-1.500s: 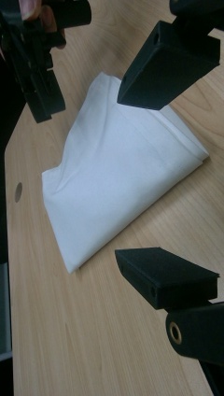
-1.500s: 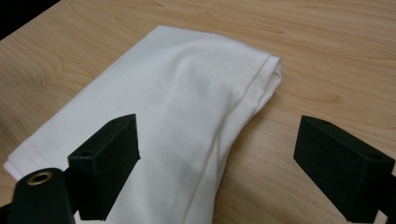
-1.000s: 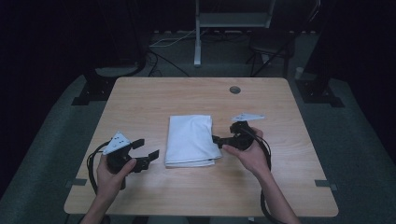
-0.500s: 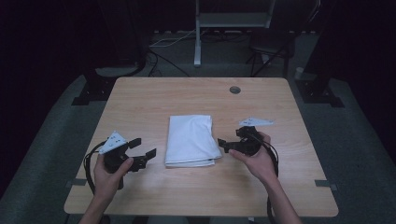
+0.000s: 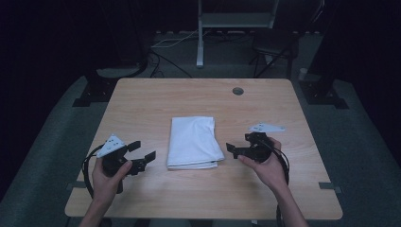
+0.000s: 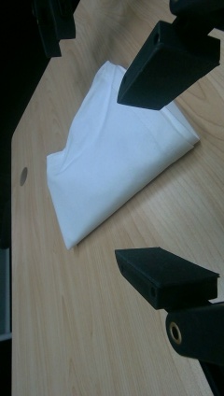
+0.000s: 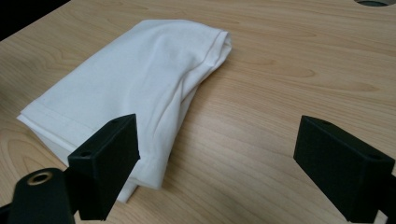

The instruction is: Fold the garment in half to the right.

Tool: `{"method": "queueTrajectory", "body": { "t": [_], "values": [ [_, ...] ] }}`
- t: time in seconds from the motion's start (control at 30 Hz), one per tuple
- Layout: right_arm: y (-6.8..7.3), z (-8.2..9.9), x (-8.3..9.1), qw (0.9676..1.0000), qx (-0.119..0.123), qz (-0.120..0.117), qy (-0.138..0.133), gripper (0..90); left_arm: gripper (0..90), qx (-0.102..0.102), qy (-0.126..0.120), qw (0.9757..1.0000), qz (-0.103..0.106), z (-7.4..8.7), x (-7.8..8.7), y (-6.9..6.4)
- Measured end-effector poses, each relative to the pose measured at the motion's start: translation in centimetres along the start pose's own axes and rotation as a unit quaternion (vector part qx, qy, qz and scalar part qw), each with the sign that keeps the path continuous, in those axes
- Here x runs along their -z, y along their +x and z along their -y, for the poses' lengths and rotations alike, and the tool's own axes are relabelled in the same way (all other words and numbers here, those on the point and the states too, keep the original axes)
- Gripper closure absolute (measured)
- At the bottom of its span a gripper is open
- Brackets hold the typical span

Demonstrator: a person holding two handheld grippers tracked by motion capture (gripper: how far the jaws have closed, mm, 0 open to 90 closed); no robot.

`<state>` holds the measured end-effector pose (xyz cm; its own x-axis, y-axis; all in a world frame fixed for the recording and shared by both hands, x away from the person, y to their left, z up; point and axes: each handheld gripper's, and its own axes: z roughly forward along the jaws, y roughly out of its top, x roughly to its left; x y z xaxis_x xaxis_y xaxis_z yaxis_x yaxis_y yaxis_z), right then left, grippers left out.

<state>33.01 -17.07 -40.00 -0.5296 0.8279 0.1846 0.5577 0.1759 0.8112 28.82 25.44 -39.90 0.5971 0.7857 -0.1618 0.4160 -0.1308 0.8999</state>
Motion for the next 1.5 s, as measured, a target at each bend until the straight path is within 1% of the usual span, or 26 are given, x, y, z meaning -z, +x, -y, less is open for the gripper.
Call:
{"method": "queueTrajectory", "body": {
  "t": [0.2, 0.27, 0.37, 0.47, 0.5, 0.53, 0.77, 0.83, 0.93, 1.07, 1.1, 1.23, 1.5],
  "values": [
    [-0.4, 0.7, 0.6, 1.0000, -0.003, 0.003, -0.001, 13.3, 21.3, 0.001, -0.003, 1.0000, -0.004, 0.3, 0.4, 0.1],
    [-0.6, 0.9, 0.9, 1.0000, -0.004, 0.005, -0.001, 13.2, 21.3, 0.005, -0.005, 1.0000, -0.004, 0.4, 0.5, 0.2],
    [-0.9, 1.3, 1.3, 0.9999, -0.007, 0.009, -0.003, 13.2, 21.3, 0.003, -0.005, 0.9999, -0.009, 0.5, 0.9, 0.4],
    [-1.3, 1.6, 1.8, 0.9998, -0.010, 0.013, -0.006, 13.2, 21.3, 0.006, -0.004, 0.9999, -0.011, 0.6, 1.2, 0.6],
    [-1.3, 1.7, 1.9, 0.9998, -0.012, 0.014, -0.008, 13.2, 21.3, 0.009, -0.008, 0.9999, -0.013, 0.7, 1.2, 0.6],
    [-1.4, 1.9, 2.1, 0.9998, -0.013, 0.015, -0.009, 13.2, 21.3, 0.008, -0.007, 0.9998, -0.015, 0.7, 1.3, 0.7],
    [-1.8, 3.0, 2.8, 0.9996, -0.019, 0.020, -0.009, 13.2, 21.3, 0.008, -0.006, 0.9997, -0.023, 1.1, 1.9, 1.2],
    [-2.0, 3.2, 3.1, 0.9995, -0.021, 0.022, -0.009, 13.2, 21.3, 0.012, -0.007, 0.9996, -0.025, 1.2, 2.0, 1.3],
    [-2.2, 3.5, 3.5, 0.9994, -0.021, 0.026, -0.010, 13.2, 21.3, 0.013, -0.008, 0.9995, -0.027, 1.3, 2.2, 1.5],
    [-2.4, 3.8, 3.9, 0.9992, -0.023, 0.030, -0.011, 13.2, 21.3, 0.020, -0.009, 0.9993, -0.030, 1.6, 2.5, 1.8],
    [-2.5, 3.8, 4.0, 0.9992, -0.023, 0.030, -0.013, 13.1, 21.3, 0.018, -0.009, 0.9993, -0.031, 1.6, 2.5, 1.9],
    [-2.7, 4.1, 4.4, 0.9989, -0.027, 0.034, -0.016, 13.1, 21.3, 0.020, -0.010, 0.9992, -0.033, 1.7, 2.8, 2.0],
    [-2.9, 4.5, 5.2, 0.9986, -0.027, 0.039, -0.025, 13.2, 21.3, 0.025, -0.015, 0.9989, -0.038, 2.0, 3.4, 2.3]
  ]
}}
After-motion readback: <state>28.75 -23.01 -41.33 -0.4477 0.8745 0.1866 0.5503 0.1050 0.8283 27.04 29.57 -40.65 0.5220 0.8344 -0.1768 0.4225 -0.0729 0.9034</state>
